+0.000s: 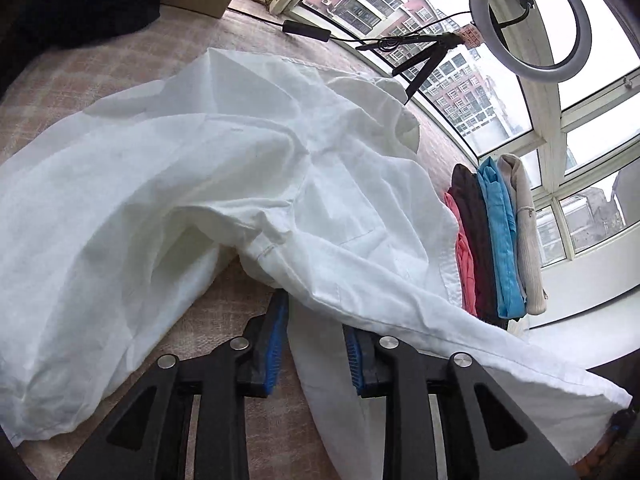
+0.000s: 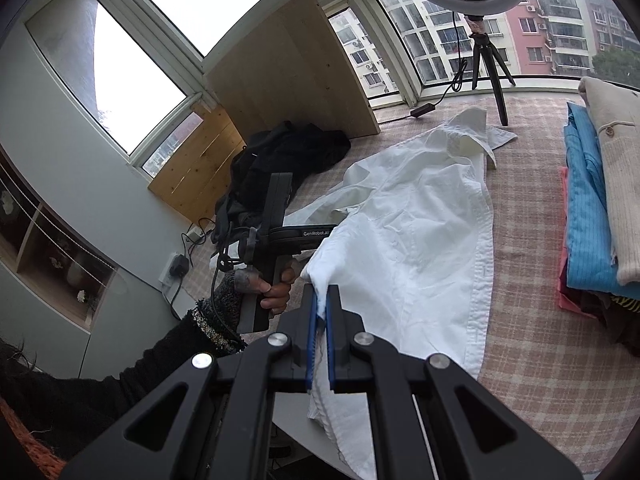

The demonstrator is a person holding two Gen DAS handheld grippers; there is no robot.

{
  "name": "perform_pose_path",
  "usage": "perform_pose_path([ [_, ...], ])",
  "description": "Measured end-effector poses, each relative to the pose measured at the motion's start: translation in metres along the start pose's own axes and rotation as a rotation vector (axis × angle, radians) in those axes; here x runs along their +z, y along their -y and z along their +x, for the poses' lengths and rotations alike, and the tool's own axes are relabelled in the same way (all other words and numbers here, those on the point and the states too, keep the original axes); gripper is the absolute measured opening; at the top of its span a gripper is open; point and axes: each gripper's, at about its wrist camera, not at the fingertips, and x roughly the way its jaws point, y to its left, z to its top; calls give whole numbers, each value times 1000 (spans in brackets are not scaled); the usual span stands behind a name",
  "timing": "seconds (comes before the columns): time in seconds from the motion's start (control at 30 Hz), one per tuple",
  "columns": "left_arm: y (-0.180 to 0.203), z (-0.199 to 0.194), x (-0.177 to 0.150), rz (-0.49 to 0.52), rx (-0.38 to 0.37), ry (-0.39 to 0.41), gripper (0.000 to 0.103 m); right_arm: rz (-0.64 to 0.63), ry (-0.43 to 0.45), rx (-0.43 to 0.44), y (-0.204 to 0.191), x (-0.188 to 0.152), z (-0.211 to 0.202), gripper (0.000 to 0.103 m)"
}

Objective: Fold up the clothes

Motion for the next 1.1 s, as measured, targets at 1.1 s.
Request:
perform_pose_path([
  [1.1,76,-46,-181,148,159,-273,38,30,-28,45,11,0,19,4],
])
